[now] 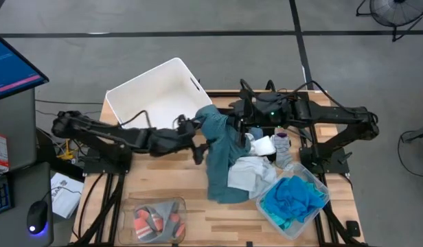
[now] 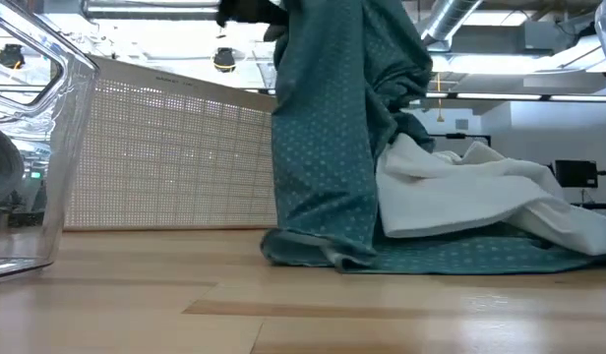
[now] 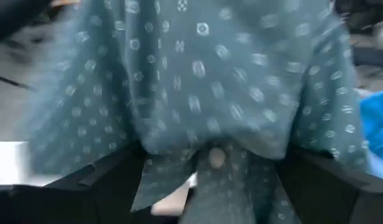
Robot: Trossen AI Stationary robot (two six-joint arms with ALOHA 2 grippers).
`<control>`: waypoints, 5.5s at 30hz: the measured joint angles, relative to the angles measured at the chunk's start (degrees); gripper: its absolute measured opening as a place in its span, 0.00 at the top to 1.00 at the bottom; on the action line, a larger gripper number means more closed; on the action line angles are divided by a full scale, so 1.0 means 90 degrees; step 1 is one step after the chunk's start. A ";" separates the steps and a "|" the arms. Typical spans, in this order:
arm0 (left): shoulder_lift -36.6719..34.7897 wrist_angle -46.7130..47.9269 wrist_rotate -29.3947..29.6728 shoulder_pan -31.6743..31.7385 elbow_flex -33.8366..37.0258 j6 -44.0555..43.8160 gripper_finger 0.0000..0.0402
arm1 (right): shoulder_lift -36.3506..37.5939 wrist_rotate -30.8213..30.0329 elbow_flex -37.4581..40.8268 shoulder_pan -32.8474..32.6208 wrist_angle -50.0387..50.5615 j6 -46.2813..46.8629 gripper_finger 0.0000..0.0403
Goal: Pick & Place Cloths
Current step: Put the green patterned long-sleeve polo into the white bin, then put the top white sock into the left transparent bin
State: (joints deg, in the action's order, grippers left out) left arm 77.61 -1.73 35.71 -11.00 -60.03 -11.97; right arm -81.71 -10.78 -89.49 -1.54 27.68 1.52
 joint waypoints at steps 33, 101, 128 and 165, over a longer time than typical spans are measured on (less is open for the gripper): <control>0.1379 -0.5148 -0.5030 0.1022 0.0000 -0.1213 0.73 | -0.0010 0.1391 -0.0028 0.0143 -0.1671 0.0109 0.96; -0.1786 0.4825 -0.2020 0.4700 -0.0429 0.0849 0.99 | 0.1111 0.1369 -0.0030 0.1044 0.2142 0.0627 0.70; -0.1884 0.5859 -0.3606 0.3729 0.0141 -0.1663 0.32 | -0.0573 0.0713 -0.0014 0.1037 0.5160 0.1277 0.47; -0.3434 0.2741 -0.2831 0.1669 0.0143 -0.2045 0.39 | 0.0327 0.1052 0.4270 0.1076 0.2775 0.1895 0.99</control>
State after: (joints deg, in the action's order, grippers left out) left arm 46.71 22.94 10.24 4.02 -58.74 -30.37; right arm -78.77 -1.31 -51.06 8.14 52.66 18.57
